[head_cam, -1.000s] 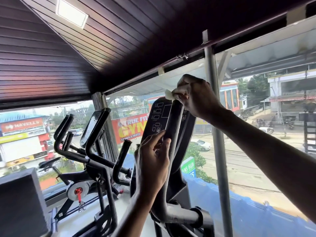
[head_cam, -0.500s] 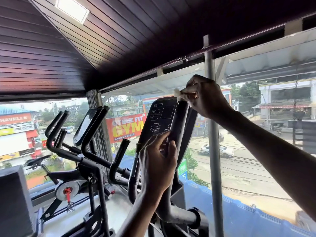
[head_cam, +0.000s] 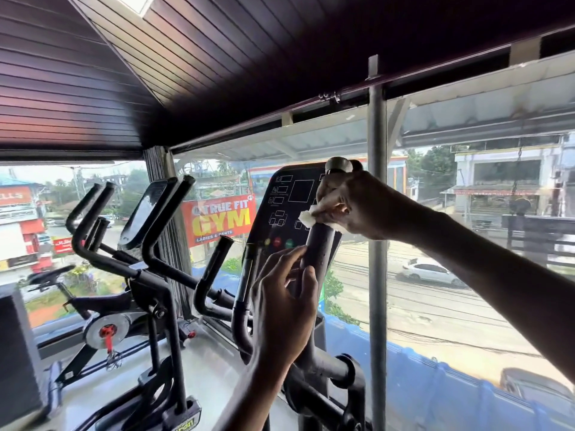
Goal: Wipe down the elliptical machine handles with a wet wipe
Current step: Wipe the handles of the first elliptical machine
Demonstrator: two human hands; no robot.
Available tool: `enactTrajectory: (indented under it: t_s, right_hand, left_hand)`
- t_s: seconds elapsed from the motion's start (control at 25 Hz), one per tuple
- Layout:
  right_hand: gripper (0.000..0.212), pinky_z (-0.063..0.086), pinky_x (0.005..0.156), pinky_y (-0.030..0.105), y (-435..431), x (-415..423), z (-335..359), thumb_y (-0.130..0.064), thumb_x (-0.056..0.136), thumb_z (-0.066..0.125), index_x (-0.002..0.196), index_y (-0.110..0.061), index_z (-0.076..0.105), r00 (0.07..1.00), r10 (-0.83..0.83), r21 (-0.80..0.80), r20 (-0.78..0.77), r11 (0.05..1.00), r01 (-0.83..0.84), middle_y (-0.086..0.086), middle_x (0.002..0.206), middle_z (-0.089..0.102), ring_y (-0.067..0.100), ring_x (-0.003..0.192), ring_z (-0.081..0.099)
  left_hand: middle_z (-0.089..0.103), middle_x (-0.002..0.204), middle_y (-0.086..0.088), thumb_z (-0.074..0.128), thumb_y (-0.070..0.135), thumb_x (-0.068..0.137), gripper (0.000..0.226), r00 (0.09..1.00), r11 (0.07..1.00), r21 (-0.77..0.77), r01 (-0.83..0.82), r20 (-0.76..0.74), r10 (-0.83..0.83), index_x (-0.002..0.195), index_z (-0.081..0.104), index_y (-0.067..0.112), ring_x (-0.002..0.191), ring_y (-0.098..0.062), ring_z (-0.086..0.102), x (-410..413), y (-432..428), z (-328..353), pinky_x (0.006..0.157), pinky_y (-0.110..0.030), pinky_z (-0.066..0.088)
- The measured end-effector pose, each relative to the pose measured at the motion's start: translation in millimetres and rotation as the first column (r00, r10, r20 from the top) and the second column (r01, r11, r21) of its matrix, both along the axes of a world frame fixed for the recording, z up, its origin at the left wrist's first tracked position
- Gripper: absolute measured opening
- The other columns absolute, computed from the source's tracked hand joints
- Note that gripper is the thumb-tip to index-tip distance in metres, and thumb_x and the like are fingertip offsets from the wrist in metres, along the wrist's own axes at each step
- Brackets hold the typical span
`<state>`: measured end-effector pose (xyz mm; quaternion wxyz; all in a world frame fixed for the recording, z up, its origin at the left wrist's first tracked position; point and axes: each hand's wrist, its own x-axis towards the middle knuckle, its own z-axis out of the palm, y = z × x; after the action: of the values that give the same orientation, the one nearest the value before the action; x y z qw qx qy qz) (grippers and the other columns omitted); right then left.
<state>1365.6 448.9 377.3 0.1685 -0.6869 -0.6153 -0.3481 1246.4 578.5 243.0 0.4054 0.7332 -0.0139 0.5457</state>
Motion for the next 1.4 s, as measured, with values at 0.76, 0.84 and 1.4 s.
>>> enactTrajectory:
  t_s: [0.76,0.84,1.4]
  right_hand:
    - [0.025,0.059,0.077,0.029,1.3,-9.1,-18.4,-0.02,0.083,0.077,0.105,-0.008,0.077,0.995,-0.093,0.148,0.026,0.985,0.088,0.002,0.099,0.068,0.015,0.081,0.069]
    - [0.024,0.06,0.079,0.033,3.6,2.7,-2.6,-0.017,0.084,0.077,0.106,-0.007,0.077,0.988,-0.149,0.226,0.03,0.964,0.139,0.005,0.1,0.068,0.018,0.084,0.069]
    - [0.02,0.055,0.078,0.023,8.2,-46.7,-54.7,-0.018,0.086,0.077,0.105,-0.012,0.078,0.993,-0.121,0.128,-0.003,0.984,0.12,-0.002,0.096,0.067,0.01,0.081,0.066]
  left_hand:
    - [0.065,0.116,0.026,0.066,0.029,0.084,0.033,0.997,0.997,-0.042,0.06,0.058,-0.058,0.116,0.074,0.022,0.107,0.002,0.066,-6.4,5.3,-16.5,0.092,-0.035,0.058]
    - [0.065,0.115,0.027,0.066,0.03,0.084,0.033,0.996,0.997,-0.035,0.07,0.056,-0.068,0.116,0.074,0.022,0.107,0.003,0.066,-7.3,7.1,-15.8,0.093,-0.034,0.057]
    - [0.071,0.105,0.017,0.079,0.018,0.082,0.024,0.996,0.995,-0.042,0.091,0.023,-0.09,0.104,0.076,0.026,0.09,0.004,0.069,-33.7,18.8,-35.7,0.078,-0.014,0.054]
